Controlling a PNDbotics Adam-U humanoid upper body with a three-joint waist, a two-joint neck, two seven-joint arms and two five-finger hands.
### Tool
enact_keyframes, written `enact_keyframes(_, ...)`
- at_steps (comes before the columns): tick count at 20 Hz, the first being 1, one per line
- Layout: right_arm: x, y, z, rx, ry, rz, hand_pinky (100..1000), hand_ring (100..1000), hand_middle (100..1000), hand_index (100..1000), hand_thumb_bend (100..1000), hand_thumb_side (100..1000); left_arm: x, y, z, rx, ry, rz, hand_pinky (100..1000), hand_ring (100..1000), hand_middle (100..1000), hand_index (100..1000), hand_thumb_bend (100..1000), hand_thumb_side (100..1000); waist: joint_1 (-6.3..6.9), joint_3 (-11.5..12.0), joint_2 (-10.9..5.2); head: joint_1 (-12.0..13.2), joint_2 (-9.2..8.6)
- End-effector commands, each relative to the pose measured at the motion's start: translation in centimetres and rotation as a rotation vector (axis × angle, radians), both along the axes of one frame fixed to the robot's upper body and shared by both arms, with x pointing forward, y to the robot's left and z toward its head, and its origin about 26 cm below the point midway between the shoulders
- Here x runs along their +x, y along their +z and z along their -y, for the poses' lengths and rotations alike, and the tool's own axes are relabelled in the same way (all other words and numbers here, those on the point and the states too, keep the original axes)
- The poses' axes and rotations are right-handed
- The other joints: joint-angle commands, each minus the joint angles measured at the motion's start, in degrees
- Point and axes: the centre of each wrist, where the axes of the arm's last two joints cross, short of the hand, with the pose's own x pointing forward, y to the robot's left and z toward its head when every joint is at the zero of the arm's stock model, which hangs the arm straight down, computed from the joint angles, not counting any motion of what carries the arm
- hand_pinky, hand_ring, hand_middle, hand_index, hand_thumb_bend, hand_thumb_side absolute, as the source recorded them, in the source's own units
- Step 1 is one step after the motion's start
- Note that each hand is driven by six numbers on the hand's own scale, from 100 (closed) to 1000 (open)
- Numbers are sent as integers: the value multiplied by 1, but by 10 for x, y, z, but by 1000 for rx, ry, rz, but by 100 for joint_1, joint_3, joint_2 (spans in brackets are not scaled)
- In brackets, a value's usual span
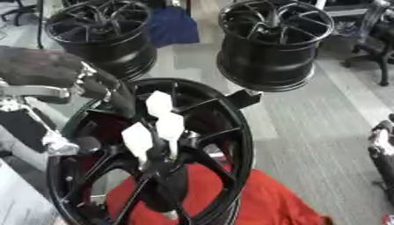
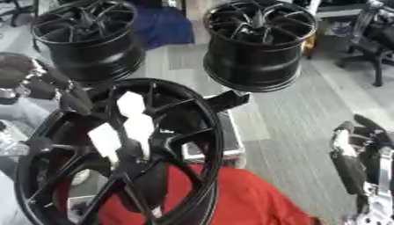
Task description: Pull the pin out of the wheel hub.
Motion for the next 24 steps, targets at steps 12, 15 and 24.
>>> enact_keyframes(12,0,9,1,-17,14,29,523,588,598,798,100,486,34,-22,10,477,-293,75,691,680,909,946,536,466,7,-34,-51,-60,-15)
enact_keyframes(15,0,9,1,-16,14,28,523,588,597,798,100,487,35,-25,13,484,-300,69,689,680,909,944,528,464,12,-39,-50,-62,-15)
enact_keyframes(24,1,9,0,-16,20,30,523,588,598,798,100,487,41,-45,24,505,-324,27,667,653,850,897,466,455,13,-69,-52,-51,-15)
